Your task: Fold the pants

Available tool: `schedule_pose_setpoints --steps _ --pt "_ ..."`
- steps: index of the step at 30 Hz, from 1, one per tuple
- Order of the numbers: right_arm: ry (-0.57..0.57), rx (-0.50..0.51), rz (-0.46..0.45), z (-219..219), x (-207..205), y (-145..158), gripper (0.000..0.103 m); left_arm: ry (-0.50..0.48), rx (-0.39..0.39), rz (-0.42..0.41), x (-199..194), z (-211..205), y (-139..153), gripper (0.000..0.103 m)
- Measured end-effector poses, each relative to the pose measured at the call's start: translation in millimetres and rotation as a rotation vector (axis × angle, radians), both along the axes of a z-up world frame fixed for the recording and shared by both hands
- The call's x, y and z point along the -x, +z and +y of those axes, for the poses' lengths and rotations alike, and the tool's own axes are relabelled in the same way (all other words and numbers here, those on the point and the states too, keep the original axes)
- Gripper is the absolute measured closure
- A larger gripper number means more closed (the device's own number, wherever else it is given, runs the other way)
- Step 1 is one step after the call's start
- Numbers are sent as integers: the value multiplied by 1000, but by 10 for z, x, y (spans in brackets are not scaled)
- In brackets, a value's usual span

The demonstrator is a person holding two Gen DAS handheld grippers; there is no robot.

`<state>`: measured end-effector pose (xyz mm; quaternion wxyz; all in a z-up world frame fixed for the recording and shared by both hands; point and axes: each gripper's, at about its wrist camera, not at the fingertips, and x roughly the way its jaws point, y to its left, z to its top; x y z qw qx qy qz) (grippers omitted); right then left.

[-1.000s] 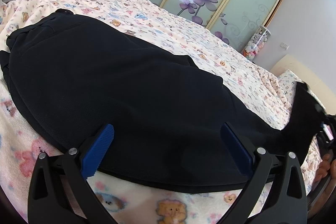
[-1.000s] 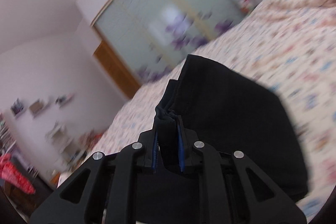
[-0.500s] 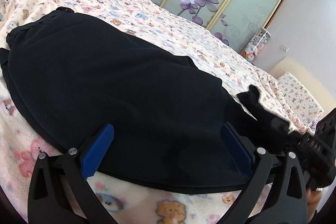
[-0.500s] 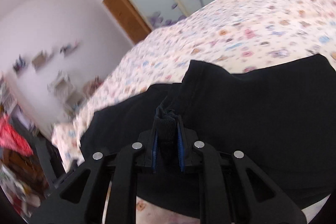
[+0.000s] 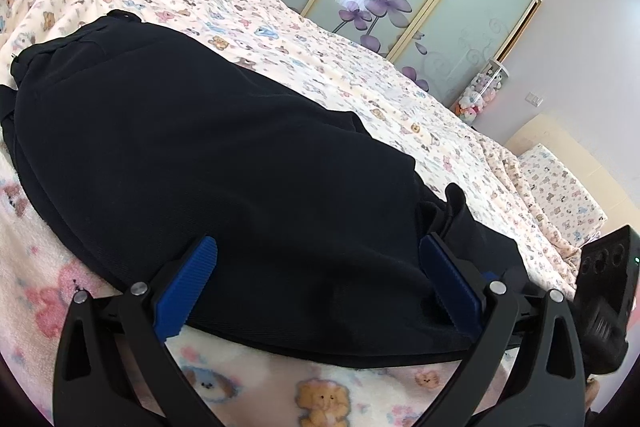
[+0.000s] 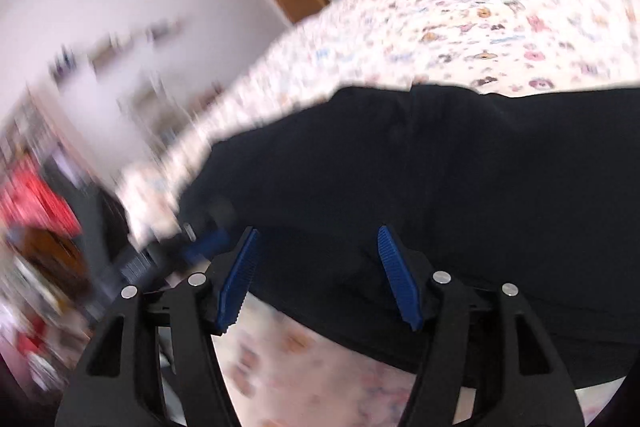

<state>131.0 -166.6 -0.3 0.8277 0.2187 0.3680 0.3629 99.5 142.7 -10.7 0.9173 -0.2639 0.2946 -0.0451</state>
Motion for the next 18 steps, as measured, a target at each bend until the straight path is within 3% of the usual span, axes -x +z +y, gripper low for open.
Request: schedule_pose_setpoints --steps 2,4,7,10,12,14,18 --pt "-4 -48 61 -27 -89 -101 33 0 10 -15 30 10 27 2" --pt "35 -19 177 57 -202 -345 33 -5 26 -50 81 27 68 2" --pt "47 1 162 88 -153 -296 33 13 37 -113 183 78 171 2" --pt "61 -95 135 47 -104 -179 32 45 72 -158 273 200 270 2" --pt "75 -72 189 122 -131 -281 27 59 110 -149 297 285 303 2" --pt "83 -22 169 189 -110 -362 27 68 155 -121 285 393 317 2" --pt "89 -4 189 167 -48 -221 26 100 239 -49 328 649 290 2"
